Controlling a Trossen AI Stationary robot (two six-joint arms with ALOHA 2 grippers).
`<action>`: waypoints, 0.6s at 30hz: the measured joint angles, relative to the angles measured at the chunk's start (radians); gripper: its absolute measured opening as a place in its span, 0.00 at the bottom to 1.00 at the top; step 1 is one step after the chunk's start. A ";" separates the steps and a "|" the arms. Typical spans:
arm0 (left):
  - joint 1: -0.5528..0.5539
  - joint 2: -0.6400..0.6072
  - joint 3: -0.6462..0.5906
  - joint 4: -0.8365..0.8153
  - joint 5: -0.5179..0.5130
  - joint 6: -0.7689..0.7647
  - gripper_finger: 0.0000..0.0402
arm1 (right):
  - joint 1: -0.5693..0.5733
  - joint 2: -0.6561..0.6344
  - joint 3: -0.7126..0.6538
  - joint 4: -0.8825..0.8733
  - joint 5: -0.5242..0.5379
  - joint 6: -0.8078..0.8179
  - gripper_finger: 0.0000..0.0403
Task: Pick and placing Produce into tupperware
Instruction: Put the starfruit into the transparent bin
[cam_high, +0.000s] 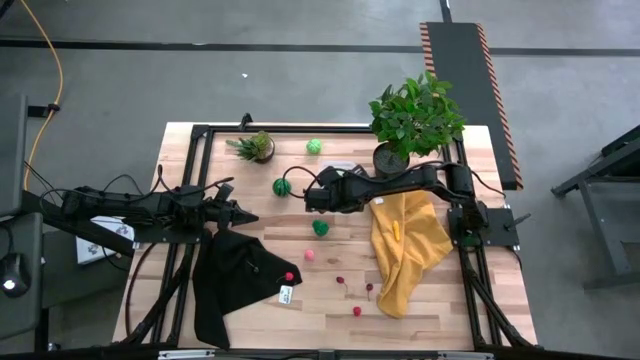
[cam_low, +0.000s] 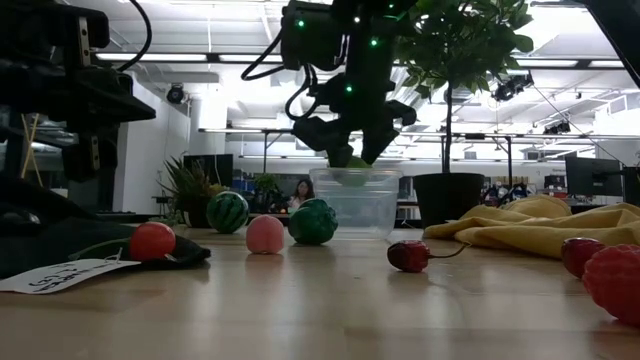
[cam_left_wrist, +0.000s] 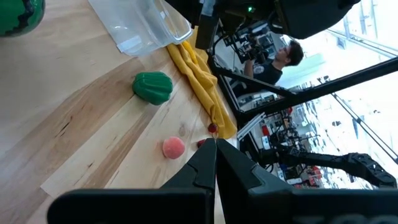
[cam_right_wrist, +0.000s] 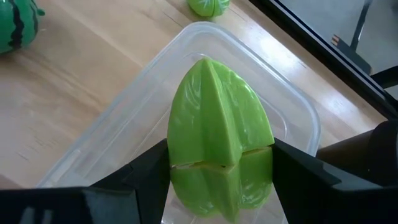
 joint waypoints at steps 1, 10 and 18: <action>0.000 0.000 0.000 0.000 0.000 0.000 0.00 | 0.000 0.000 0.000 0.000 0.000 0.000 0.56; 0.000 0.000 0.000 0.000 0.000 0.000 0.00 | 0.000 0.000 0.000 0.000 -0.005 0.002 0.56; 0.000 0.000 0.000 0.000 0.000 0.000 0.00 | 0.000 0.000 0.000 0.004 -0.005 0.000 0.57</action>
